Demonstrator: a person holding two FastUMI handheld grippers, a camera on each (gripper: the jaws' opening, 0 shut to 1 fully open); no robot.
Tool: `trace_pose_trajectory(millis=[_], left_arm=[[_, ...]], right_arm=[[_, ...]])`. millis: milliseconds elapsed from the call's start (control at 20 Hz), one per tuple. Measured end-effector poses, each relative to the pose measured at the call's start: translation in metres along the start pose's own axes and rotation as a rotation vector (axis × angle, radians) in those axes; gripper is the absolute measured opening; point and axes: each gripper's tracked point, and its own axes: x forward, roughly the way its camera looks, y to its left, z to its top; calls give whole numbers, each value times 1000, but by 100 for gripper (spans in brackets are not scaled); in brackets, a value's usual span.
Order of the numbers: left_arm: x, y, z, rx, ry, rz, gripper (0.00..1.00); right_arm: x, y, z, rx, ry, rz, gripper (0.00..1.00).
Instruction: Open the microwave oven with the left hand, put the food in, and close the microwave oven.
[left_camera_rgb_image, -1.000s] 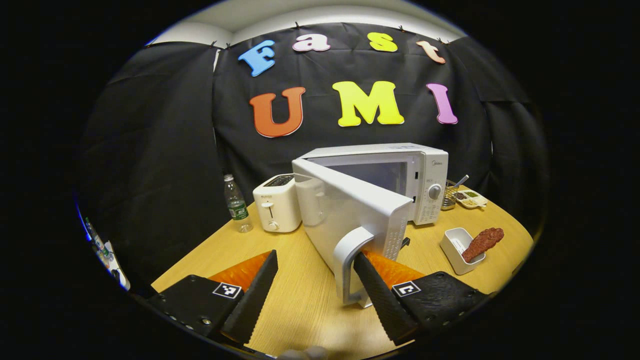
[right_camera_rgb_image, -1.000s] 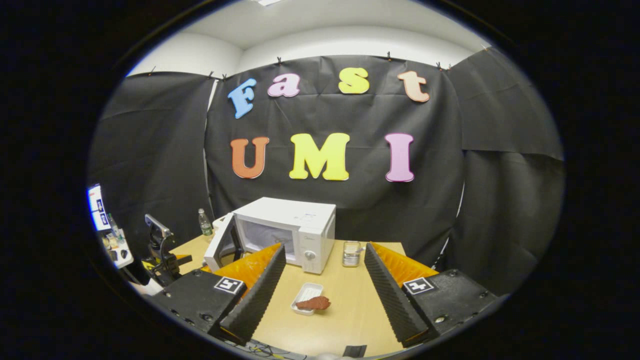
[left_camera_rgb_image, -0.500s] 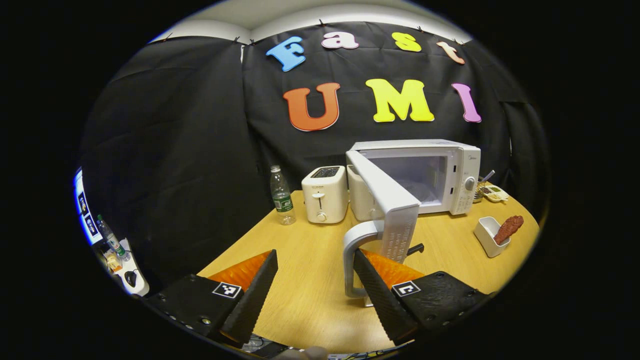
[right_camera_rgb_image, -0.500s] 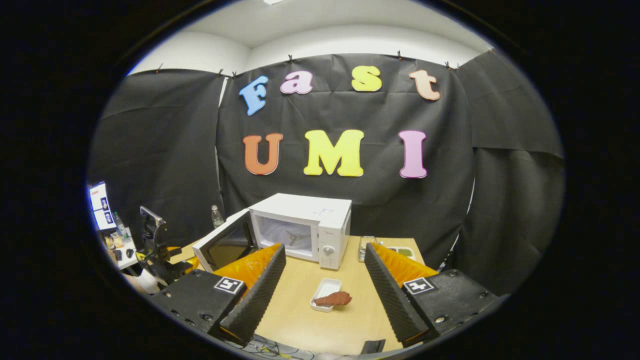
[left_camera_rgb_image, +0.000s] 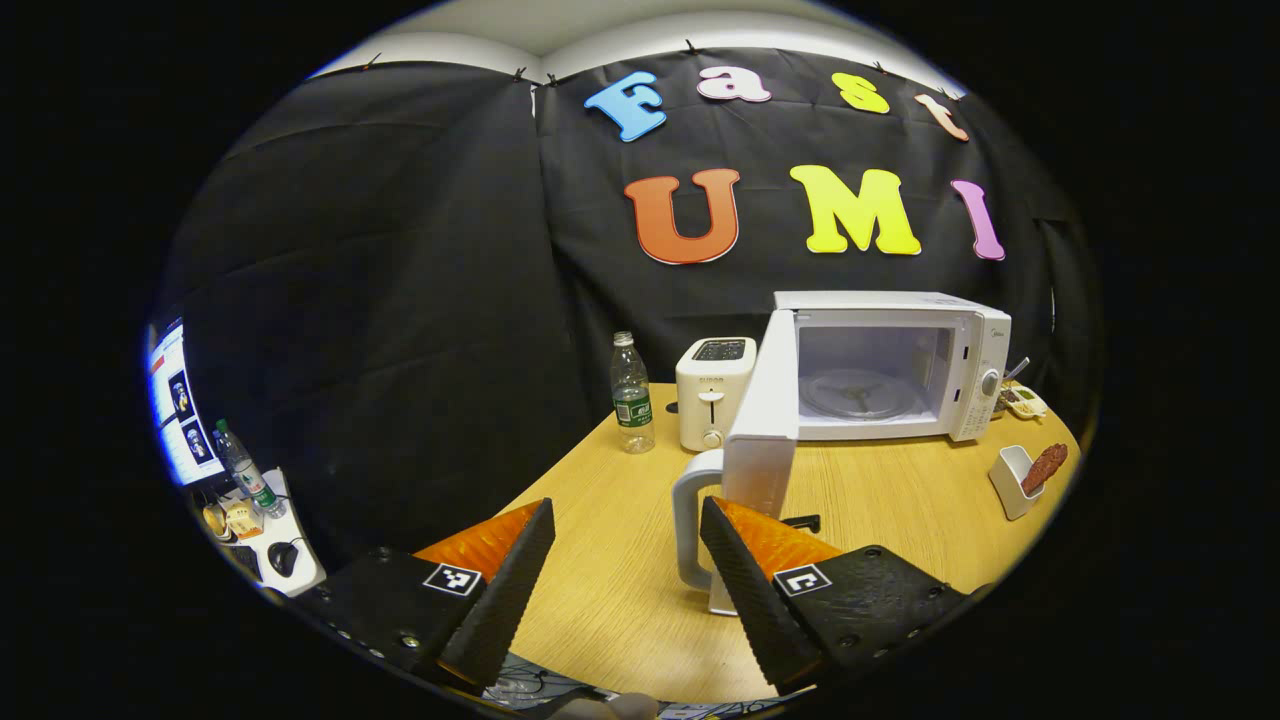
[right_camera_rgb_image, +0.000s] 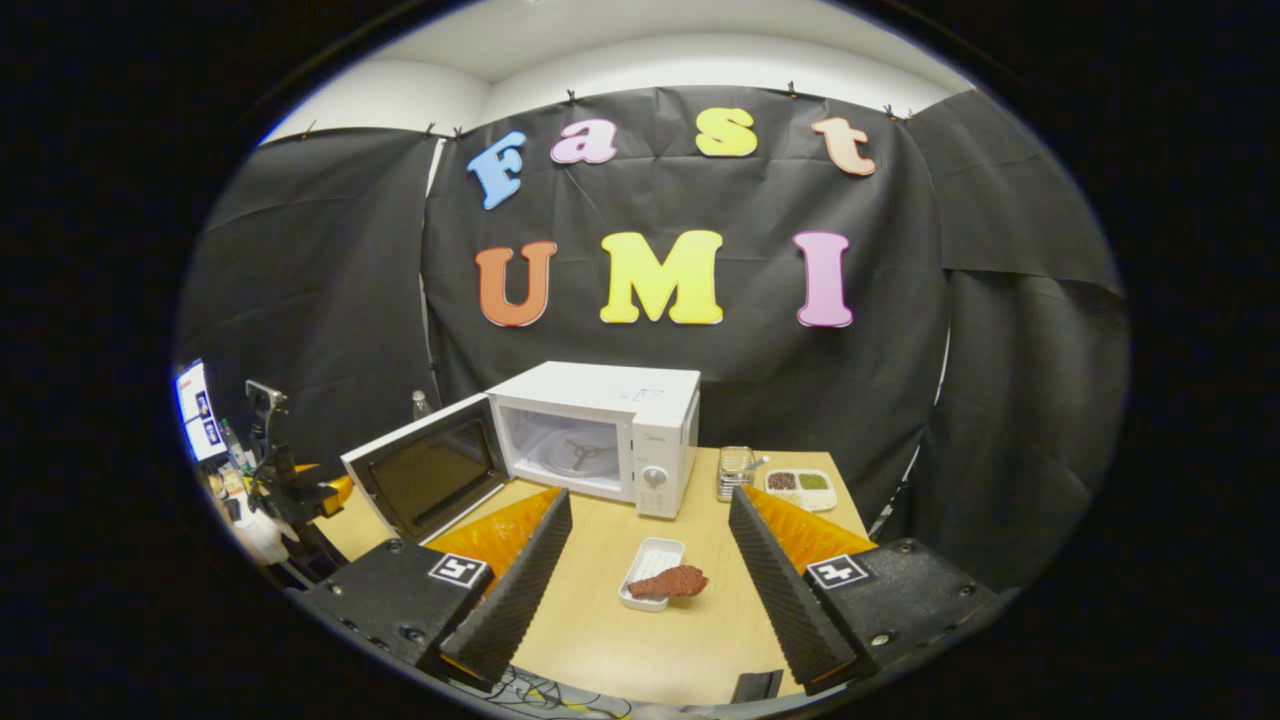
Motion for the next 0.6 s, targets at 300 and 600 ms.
trace_pose_trajectory(millis=[300,600], left_arm=[[-40,-53,15,-29,-5,-69,92],[-55,-124,64,-40,-34,-119,93]], right_arm=[[56,-38,-82,131,176,86,96],[130,-48,-166,385,438,283,82]])
